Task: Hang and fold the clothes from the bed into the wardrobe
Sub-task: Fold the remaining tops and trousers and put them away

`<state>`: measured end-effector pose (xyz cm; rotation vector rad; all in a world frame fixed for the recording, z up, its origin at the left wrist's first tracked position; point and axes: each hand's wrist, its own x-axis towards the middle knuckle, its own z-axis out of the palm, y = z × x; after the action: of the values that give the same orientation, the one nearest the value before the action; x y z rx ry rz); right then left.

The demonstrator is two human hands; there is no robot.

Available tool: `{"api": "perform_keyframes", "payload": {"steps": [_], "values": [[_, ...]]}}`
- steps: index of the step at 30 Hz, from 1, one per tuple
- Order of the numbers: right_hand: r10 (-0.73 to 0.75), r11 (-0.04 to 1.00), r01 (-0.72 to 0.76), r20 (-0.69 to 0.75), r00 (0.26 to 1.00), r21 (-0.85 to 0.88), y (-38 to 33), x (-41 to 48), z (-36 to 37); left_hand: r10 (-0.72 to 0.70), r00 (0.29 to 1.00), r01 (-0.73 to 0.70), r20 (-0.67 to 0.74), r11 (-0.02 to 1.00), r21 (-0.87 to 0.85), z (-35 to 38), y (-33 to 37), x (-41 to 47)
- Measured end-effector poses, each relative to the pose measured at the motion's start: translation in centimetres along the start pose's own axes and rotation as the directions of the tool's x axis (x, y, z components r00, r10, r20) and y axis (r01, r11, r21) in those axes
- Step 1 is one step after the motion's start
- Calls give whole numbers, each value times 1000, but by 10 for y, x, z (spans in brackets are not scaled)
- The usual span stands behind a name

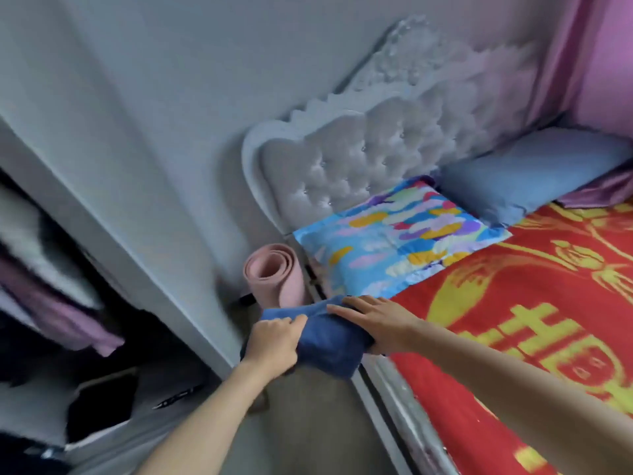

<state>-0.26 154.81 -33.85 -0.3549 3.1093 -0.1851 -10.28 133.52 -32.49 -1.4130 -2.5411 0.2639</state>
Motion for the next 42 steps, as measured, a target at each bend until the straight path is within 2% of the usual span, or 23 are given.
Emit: {"api": "perform_keyframes", "payload": {"steps": [4, 6, 8, 10, 13, 17, 23, 26, 28, 32, 37, 42], "values": [[-177, 983, 173, 66, 982, 66, -79, 57, 6, -257, 960, 255, 109, 966, 32, 0, -52, -87], [-229, 966, 218, 65, 971, 138, -135, 81, 12, -390, 912, 378, 127, 919, 111, -3, -67, -139], [-263, 960, 247, 118, 958, 134, -188, 104, 24, -519, 828, 501, 213, 855, 138, -10, -73, -183], [-253, 964, 237, 147, 956, 119, -223, 121, 38, -564, 806, 542, 183, 826, 155, -13, -81, -211], [-298, 950, 271, 197, 934, 155, -282, 150, 53, -665, 719, 647, 201, 746, 158, -10, -105, -268], [-405, 914, 391, 173, 898, 110, -376, 189, 58, -764, 608, 764, 214, 637, 102, 5, -148, -363], [-534, 844, 523, 106, 839, 115, -503, 246, 64, -835, 539, 841, 108, 541, -12, 20, -211, -478], [-537, 842, 525, 90, 839, 122, -555, 265, 78, -848, 524, 851, 77, 519, -76, 47, -241, -541], [-520, 853, 509, 102, 848, 119, -572, 278, 86, -848, 512, 859, 138, 505, -90, 58, -256, -564], [-484, 875, 472, 182, 856, 107, -585, 306, 100, -795, 464, 885, 391, 431, -175, 81, -283, -576], [-434, 900, 429, 269, 860, 80, -587, 347, 122, -749, 534, 845, 393, 494, -207, 130, -321, -568], [-360, 933, 347, 318, 877, 99, -589, 416, 160, -703, 570, 814, 424, 555, -174, 176, -398, -551]]}}
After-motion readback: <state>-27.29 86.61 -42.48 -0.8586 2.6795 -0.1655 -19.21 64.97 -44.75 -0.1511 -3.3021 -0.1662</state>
